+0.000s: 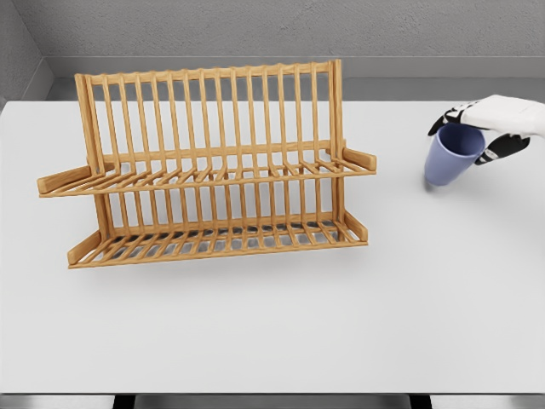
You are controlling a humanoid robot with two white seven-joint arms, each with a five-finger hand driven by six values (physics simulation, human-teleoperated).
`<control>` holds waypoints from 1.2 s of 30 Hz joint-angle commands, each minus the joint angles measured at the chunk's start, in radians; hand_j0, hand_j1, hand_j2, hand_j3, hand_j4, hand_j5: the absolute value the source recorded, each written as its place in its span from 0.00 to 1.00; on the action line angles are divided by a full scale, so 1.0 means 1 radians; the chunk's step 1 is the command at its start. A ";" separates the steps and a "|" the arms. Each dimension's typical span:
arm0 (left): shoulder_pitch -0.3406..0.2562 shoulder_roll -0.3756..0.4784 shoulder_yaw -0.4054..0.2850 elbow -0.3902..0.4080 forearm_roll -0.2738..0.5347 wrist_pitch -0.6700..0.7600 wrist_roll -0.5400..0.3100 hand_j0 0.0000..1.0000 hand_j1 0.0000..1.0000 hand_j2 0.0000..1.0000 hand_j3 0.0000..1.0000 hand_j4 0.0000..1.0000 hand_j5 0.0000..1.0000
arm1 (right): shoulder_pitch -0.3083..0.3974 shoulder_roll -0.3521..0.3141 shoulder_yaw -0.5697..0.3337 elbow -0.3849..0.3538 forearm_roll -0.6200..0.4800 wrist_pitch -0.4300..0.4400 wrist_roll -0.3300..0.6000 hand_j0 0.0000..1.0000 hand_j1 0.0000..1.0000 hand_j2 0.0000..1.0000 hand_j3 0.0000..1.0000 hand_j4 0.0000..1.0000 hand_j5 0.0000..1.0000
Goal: Right arm put cup on second shelf
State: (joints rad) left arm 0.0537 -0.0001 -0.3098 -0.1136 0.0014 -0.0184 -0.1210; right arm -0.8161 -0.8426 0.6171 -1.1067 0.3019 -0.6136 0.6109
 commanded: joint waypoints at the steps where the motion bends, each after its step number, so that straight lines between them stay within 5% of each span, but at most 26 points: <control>1: 0.000 0.000 0.000 0.000 0.000 0.000 0.000 1.00 1.00 1.00 1.00 1.00 1.00 | -0.003 -0.001 -0.004 -0.002 -0.006 0.003 0.000 0.70 0.70 0.70 0.70 0.70 0.70; 18: 0.000 0.000 0.000 0.000 0.000 0.000 0.000 1.00 1.00 1.00 1.00 1.00 1.00 | -0.052 0.000 -0.042 -0.082 -0.009 0.003 0.000 0.67 0.67 0.67 0.67 0.67 0.67; 36: 0.000 0.000 0.000 0.000 0.000 0.000 0.000 1.00 1.00 1.00 1.00 1.00 1.00 | -0.057 0.000 -0.079 -0.324 -0.010 0.003 0.000 0.63 0.63 0.63 0.63 0.63 0.63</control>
State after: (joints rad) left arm 0.0537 -0.0001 -0.3098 -0.1136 0.0014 -0.0184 -0.1210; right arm -0.8728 -0.8416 0.5403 -1.3973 0.2979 -0.6145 0.6117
